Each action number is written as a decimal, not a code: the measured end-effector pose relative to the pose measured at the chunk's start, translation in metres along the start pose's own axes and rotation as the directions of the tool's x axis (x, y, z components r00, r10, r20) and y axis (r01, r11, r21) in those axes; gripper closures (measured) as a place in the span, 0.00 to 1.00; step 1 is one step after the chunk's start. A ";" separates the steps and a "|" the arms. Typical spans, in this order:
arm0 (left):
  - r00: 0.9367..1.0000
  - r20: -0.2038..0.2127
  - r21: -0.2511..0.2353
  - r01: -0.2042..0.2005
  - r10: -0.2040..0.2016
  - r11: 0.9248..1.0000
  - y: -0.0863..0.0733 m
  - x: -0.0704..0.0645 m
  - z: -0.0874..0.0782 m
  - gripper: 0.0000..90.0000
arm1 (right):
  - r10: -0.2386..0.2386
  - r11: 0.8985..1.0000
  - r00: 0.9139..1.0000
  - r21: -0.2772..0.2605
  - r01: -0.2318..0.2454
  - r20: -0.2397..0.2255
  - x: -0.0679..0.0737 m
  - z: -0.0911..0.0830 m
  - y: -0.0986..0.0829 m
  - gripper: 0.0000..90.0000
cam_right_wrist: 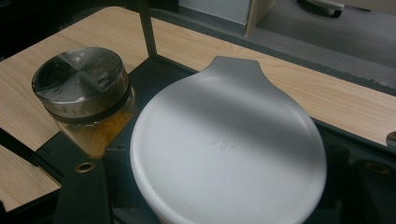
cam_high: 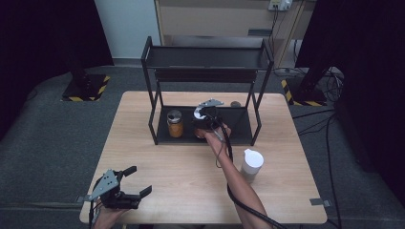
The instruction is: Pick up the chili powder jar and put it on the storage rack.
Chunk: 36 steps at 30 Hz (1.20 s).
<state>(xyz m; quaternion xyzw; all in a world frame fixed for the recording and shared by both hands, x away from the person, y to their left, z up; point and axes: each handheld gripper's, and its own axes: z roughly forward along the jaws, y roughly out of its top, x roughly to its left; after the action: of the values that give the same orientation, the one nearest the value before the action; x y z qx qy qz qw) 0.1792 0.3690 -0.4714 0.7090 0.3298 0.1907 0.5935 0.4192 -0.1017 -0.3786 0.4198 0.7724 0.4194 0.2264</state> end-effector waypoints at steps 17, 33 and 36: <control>1.000 0.001 0.001 0.001 -0.001 1.000 0.000 0.000 0.000 0.03 | -0.001 1.000 1.000 -0.006 0.001 -0.007 0.001 0.007 -0.002 0.34; 1.000 0.003 0.001 -0.003 0.003 1.000 0.000 0.000 0.001 0.03 | 0.001 1.000 0.999 -0.015 -0.001 0.035 0.005 0.004 -0.003 0.11; 1.000 0.003 0.000 -0.001 0.001 1.000 0.000 0.000 0.000 0.03 | 0.003 1.000 1.000 -0.018 -0.003 0.027 0.004 -0.001 0.002 0.10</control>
<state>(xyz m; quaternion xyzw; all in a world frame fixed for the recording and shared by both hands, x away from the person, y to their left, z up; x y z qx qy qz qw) 0.1797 0.3689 -0.4717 0.7095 0.3285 0.1901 0.5937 0.4172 -0.0983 -0.3766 0.4247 0.7649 0.4207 0.2398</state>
